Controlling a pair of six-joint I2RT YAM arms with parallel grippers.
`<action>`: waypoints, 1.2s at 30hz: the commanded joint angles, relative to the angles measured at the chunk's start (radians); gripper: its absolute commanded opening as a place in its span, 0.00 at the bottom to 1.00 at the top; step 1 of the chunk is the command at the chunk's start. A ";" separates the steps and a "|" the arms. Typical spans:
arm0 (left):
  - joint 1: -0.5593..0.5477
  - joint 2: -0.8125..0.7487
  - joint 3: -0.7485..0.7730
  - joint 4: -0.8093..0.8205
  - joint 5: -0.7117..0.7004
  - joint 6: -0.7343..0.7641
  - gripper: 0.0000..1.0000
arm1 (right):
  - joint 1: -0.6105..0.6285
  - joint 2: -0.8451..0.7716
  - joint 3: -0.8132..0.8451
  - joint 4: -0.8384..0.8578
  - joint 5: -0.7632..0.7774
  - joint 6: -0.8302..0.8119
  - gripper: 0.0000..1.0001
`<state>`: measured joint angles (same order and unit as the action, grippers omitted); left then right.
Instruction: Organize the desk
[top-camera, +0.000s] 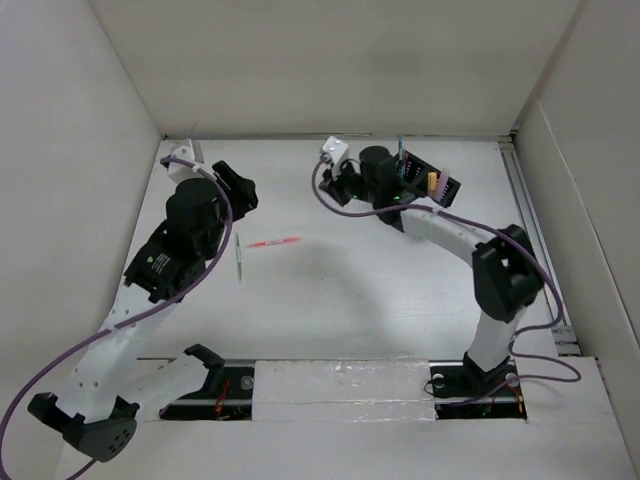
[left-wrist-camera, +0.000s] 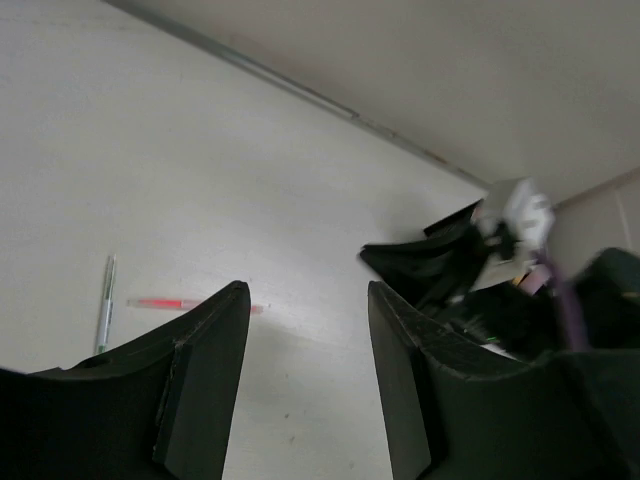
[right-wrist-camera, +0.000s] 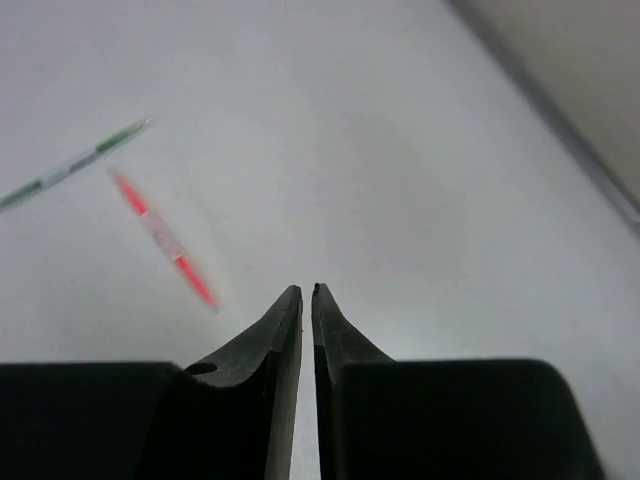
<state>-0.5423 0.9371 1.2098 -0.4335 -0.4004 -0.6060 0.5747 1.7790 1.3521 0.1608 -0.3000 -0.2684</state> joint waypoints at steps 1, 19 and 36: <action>0.001 -0.057 0.091 -0.001 -0.118 -0.017 0.47 | 0.043 0.139 0.134 -0.199 -0.135 -0.130 0.16; 0.001 -0.112 0.198 -0.044 -0.114 -0.026 0.53 | 0.316 0.689 0.958 -0.744 -0.021 -0.483 0.69; 0.001 -0.107 0.194 -0.088 -0.061 0.005 0.53 | 0.338 0.862 1.107 -0.747 0.022 -0.450 0.71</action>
<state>-0.5419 0.8291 1.3838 -0.5327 -0.4747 -0.6174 0.9047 2.6152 2.4077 -0.6018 -0.2836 -0.7300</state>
